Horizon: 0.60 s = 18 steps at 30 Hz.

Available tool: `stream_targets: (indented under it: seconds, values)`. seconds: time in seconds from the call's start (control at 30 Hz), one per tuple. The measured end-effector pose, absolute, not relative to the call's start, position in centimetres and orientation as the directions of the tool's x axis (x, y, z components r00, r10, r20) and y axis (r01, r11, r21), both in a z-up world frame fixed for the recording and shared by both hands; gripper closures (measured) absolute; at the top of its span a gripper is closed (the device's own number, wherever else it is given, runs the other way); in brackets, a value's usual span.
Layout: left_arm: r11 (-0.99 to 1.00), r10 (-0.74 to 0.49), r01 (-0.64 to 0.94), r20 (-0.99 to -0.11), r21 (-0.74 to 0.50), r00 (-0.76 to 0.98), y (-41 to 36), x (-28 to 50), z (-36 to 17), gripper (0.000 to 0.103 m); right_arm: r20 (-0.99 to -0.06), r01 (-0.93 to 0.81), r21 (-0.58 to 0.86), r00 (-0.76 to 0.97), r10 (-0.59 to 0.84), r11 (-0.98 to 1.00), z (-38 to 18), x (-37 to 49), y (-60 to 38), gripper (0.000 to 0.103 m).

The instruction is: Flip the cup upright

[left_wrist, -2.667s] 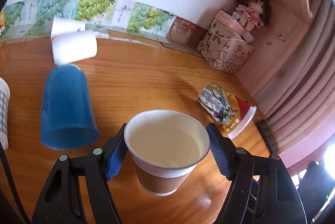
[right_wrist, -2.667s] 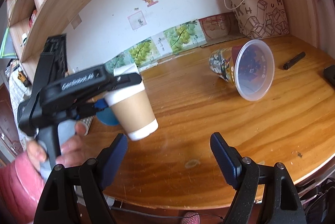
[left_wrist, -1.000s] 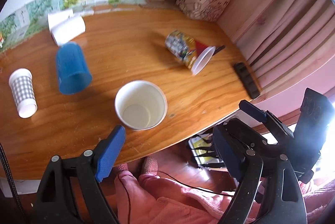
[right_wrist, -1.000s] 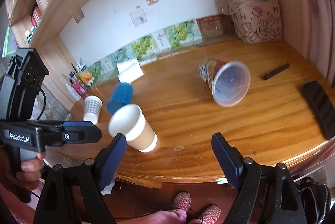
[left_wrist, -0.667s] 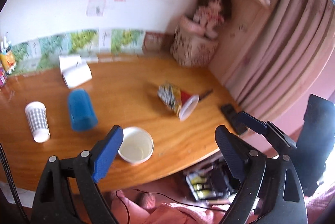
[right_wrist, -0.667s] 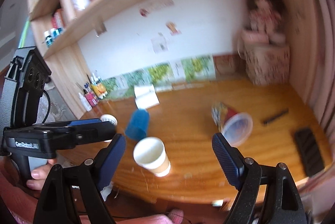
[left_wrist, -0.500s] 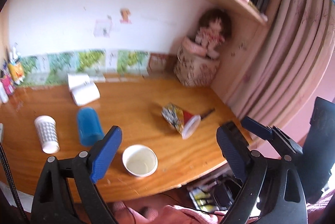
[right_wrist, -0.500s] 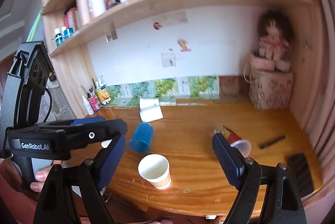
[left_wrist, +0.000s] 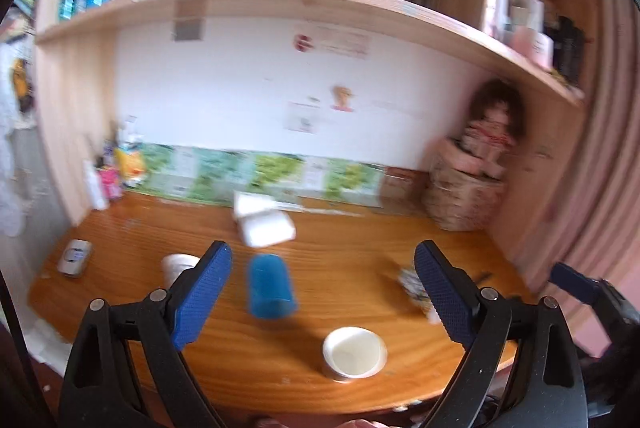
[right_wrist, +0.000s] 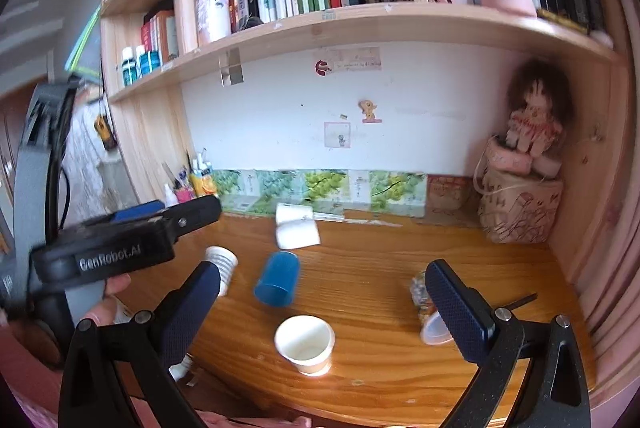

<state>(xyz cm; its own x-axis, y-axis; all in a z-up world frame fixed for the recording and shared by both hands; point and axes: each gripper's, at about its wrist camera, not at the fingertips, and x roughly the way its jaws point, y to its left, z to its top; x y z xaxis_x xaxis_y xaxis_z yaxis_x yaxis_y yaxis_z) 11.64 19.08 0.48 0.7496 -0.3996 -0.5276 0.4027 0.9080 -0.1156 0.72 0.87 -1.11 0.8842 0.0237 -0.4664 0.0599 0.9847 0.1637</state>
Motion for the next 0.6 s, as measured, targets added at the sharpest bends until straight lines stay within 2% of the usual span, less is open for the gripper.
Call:
stream_targets:
  seconds: [0.17,0.23,0.33,0.6]
  values:
    - [0.934,-0.329,0.354,-0.502,-0.049,0.8,19.5,11.0,1.2,0.007,-0.458,0.08,0.231,0.888,0.036,0.97,-0.1,0.3,0.9,0.0]
    - [0.946,-0.307,0.319,-0.488,-0.06,0.817,19.9,10.1,1.4,0.0,-0.456,0.102,0.243,0.89,0.021,0.965,0.2,-0.2,1.0,0.0]
    - [0.948,-0.311,0.304,-0.473,-0.094,0.824,20.4,8.8,1.5,0.0,-0.447,0.145,0.215,0.894,-0.035,0.966,0.5,-1.2,1.7,0.0]
    - [0.957,-0.281,0.286,-0.428,-0.054,0.859,20.5,5.7,2.0,0.0,-0.435,0.211,0.243,0.896,-0.088,0.947,0.0,-3.5,1.6,0.0]
